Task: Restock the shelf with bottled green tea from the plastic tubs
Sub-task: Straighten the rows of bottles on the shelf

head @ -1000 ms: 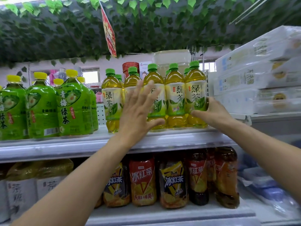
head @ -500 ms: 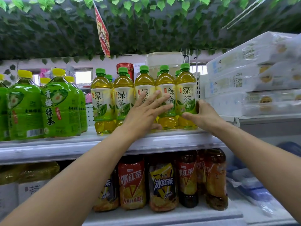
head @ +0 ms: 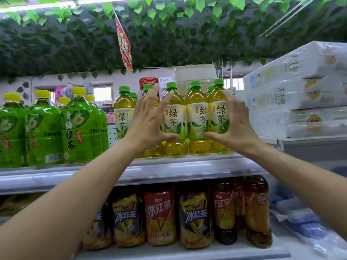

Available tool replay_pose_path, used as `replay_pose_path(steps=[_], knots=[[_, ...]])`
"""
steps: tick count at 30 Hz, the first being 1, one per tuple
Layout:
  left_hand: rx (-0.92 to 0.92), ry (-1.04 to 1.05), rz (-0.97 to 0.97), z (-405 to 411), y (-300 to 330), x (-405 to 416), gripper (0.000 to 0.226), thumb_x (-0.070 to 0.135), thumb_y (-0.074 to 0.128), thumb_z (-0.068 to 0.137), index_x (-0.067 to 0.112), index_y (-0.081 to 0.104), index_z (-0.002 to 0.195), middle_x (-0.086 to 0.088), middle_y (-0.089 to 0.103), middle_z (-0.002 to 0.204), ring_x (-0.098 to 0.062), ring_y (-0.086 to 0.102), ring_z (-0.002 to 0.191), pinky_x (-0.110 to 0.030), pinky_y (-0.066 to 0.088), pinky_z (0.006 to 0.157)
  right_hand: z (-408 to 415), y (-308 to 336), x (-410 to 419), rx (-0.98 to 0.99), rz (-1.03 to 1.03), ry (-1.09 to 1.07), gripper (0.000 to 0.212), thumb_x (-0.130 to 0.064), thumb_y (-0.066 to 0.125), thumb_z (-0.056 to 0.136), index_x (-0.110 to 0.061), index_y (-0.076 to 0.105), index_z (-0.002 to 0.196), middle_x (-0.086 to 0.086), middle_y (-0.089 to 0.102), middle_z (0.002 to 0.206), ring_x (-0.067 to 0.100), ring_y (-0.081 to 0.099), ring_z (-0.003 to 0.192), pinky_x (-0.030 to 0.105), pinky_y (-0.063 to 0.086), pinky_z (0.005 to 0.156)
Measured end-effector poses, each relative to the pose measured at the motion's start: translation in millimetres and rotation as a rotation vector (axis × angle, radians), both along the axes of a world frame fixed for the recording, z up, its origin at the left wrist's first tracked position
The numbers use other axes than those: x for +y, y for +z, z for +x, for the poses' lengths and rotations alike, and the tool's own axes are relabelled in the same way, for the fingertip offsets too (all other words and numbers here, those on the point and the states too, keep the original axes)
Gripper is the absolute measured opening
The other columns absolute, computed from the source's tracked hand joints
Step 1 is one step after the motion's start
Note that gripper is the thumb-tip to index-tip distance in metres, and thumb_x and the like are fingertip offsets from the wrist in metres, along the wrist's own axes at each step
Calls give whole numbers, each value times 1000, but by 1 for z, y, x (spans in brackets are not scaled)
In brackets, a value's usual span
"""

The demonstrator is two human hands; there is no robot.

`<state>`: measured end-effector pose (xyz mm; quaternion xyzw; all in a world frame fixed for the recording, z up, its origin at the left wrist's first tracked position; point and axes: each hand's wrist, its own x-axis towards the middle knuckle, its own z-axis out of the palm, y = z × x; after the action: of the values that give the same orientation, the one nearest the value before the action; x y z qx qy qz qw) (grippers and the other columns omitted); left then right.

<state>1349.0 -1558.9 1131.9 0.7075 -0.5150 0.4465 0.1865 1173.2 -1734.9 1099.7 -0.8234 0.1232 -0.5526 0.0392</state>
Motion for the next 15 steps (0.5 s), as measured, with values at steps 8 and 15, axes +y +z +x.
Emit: replay_pose_path(steps=[8,15], knots=[[45,138,177,2,14,-7,136,78,74,60,38,-13,157,-5,-18,167,-27,-21,153,-53,-17,121,14,92,19,264,-277,-227,102,-62,70,76,-31,14,156,12,27,156,36,23,142,51,18,119],[-78,165,232,2,4,-16,137,80,73,59,43,-17,155,-6,-35,161,-28,-29,149,-54,-19,120,35,129,18,760,-259,-351,124,-68,83,54,-43,14,154,4,20,158,41,15,146,61,14,119]])
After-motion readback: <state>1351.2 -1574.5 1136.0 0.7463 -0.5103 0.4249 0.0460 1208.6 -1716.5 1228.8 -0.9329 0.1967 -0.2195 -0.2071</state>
